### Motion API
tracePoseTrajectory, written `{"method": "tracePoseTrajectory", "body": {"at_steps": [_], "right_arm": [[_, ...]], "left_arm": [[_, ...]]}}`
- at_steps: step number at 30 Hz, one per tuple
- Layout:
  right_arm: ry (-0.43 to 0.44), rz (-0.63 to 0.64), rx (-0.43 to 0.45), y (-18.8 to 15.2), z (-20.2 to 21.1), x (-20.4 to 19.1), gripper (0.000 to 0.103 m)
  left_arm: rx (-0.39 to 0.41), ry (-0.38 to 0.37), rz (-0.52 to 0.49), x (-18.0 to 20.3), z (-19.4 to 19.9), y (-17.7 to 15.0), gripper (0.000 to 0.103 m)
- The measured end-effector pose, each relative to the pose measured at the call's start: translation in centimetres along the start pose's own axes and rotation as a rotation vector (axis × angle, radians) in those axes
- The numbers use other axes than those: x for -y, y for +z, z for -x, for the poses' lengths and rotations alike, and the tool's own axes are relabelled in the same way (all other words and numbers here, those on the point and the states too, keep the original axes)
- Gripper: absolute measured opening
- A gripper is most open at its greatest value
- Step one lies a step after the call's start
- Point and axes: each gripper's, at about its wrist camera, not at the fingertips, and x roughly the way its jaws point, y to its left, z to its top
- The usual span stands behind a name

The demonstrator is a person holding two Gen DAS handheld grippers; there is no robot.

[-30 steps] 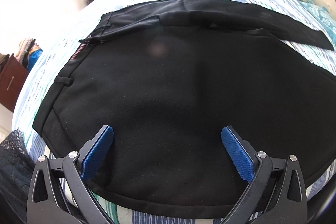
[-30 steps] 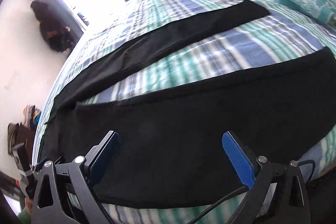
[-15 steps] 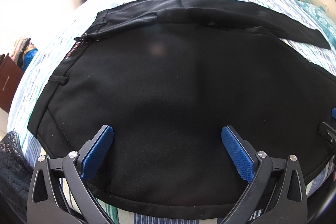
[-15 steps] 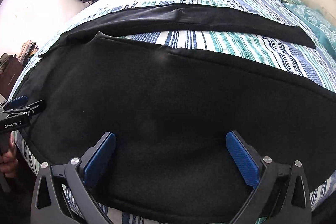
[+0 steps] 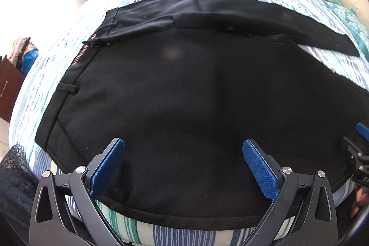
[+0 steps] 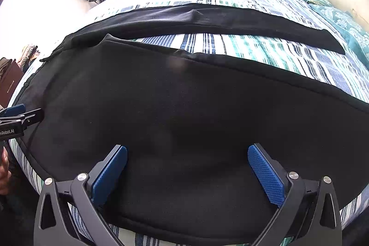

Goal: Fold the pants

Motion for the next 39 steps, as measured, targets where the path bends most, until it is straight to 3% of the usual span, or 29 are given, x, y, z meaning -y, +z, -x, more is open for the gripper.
{"method": "tracePoseTrajectory", "body": {"at_steps": [5,12,15,19,21,24,27,29,30,32,39], "right_arm": [[-0.006,0.015,0.008,-0.1,0.0,-0.1,0.103],[0.014,-0.009,-0.024,1.2,1.5,1.4,0.103],[0.003,-0.183,0.054,2.5,4.2,6.9,0.103],[-0.059,-0.459,0.108,3.5,6.5,17.2,0.103],[-0.093,-0.522,0.106,4.0,7.3,21.1,0.103],[-0.133,-0.500,0.113,5.3,8.3,24.1,0.103],[-0.125,-0.420,0.107,7.8,8.4,26.1,0.103],[-0.095,-0.386,0.124,10.1,8.4,27.5,0.103],[-0.082,-0.376,0.137,11.6,8.3,28.6,0.103],[-0.073,-0.357,0.138,14.6,7.5,30.8,0.103],[-0.136,-0.369,-0.089,25.1,-2.9,41.0,0.103]], "left_arm": [[0.131,-0.055,0.037,-0.1,2.9,4.1,0.102],[0.181,0.021,0.003,0.1,2.6,10.1,0.102],[0.164,0.045,0.028,-1.1,1.6,11.2,0.102],[0.141,0.102,0.079,-2.4,-0.2,12.3,0.102],[0.160,0.113,0.114,-2.8,-0.5,13.0,0.102],[0.196,0.142,0.149,-3.0,-2.0,14.4,0.102],[0.168,0.174,0.148,-3.4,-5.8,15.3,0.102],[0.065,0.222,0.100,-3.5,-10.1,14.4,0.103],[0.034,0.190,0.098,-3.8,-11.9,13.3,0.102],[0.125,0.123,0.161,-4.9,-11.0,12.3,0.103],[0.147,0.166,0.134,-4.1,-11.6,12.1,0.102]]}}
